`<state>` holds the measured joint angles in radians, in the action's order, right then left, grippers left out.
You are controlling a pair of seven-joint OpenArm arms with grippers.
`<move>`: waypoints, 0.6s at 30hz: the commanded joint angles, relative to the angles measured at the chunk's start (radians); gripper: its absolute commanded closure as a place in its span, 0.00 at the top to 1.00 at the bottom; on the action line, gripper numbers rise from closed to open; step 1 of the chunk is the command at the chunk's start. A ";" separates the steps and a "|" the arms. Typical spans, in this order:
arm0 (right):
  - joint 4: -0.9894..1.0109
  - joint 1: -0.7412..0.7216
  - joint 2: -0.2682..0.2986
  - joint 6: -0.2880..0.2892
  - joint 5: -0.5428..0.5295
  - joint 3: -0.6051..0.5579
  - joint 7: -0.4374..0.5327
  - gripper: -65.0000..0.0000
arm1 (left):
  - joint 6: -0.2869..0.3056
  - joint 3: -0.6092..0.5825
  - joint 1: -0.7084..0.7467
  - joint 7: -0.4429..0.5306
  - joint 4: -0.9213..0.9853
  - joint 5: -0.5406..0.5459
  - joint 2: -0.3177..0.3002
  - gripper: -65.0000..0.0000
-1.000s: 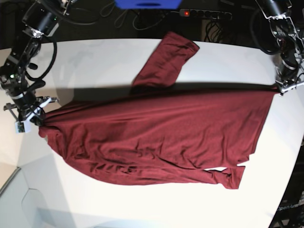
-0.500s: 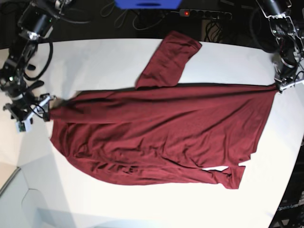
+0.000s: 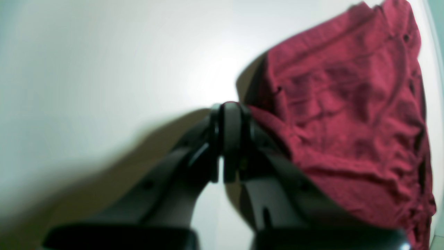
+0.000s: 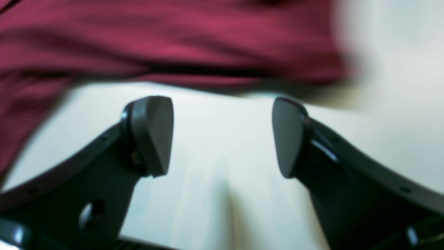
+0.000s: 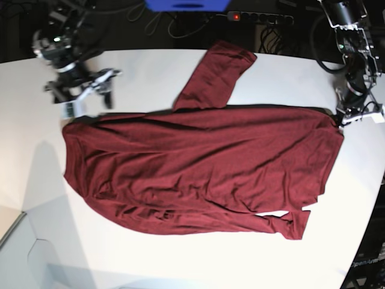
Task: Layout the t-shirt on the table in an organized manner, then fold the t-shirt properly
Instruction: 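Lower the shirt edge onto the table with both grippers, then grasp the sleeve with the right gripper and drag it toward its arm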
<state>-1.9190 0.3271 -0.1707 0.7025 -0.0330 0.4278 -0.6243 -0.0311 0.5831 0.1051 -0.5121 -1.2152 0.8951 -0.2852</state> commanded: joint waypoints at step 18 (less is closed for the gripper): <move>0.324 -0.062 0.014 -0.004 -0.018 -0.373 0.034 0.63 | -0.005 -0.010 -0.023 0.000 -0.015 0.014 -0.027 0.00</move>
<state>-1.5902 0.2573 -0.1524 0.6949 -0.0559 0.0570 -0.5743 -0.0364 0.5674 0.0910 -0.5220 -1.2125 0.8948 -0.2962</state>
